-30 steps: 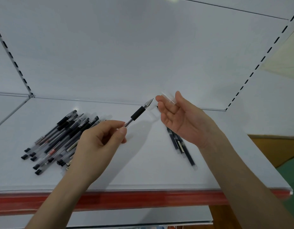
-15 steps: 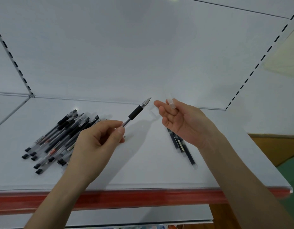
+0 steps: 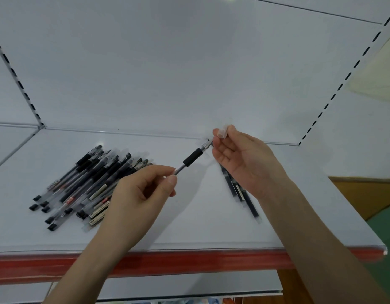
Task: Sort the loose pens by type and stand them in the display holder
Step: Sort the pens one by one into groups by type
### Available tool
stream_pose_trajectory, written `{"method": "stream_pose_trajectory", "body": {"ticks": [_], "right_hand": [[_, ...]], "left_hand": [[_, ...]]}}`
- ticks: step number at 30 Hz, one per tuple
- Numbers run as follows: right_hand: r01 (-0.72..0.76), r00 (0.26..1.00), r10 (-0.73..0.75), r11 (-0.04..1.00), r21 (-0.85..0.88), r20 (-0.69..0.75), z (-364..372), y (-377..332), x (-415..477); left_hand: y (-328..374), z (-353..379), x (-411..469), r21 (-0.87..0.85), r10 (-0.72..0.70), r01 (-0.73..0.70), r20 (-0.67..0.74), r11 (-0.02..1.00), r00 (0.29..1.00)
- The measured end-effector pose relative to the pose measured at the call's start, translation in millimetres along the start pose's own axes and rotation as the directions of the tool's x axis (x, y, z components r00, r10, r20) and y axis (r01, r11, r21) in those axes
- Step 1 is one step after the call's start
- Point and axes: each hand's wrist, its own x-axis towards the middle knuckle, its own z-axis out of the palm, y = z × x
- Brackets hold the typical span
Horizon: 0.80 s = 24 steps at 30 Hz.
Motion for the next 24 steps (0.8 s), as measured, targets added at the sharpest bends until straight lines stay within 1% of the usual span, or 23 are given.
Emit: {"method": "stream_pose_trajectory", "body": {"ticks": [8,14,19,21,22,24], "right_hand": [[0.047,0.999,-0.047,0.998,0.030,0.014,7,11,-11],[0.099,0.995,-0.098,0.995,-0.034,0.023,12,16,-18],[0.231,0.972,-0.236,0.954,-0.192,-0.006,15,23,-20],[0.286,0.956,-0.294,0.927,-0.244,0.003,14,22,-20],[0.320,0.945,-0.328,0.900,-0.296,0.025,13,20,-20],[0.384,0.917,-0.393,0.815,-0.435,0.074,9,17,-19]], "left_hand": [[-2,4,1,-0.005,-0.017,0.017,-0.014,1.000,1.000],[-1,5,0,0.005,-0.014,0.015,-0.019,1.000,1.000],[3,6,0,0.013,-0.015,0.016,-0.013,1.000,1.000],[2,5,0,0.005,-0.021,0.021,-0.008,1.000,1.000],[1,5,0,0.005,-0.026,0.026,-0.002,1.000,1.000],[-1,5,0,0.011,-0.035,0.035,0.000,0.999,0.999]]}}
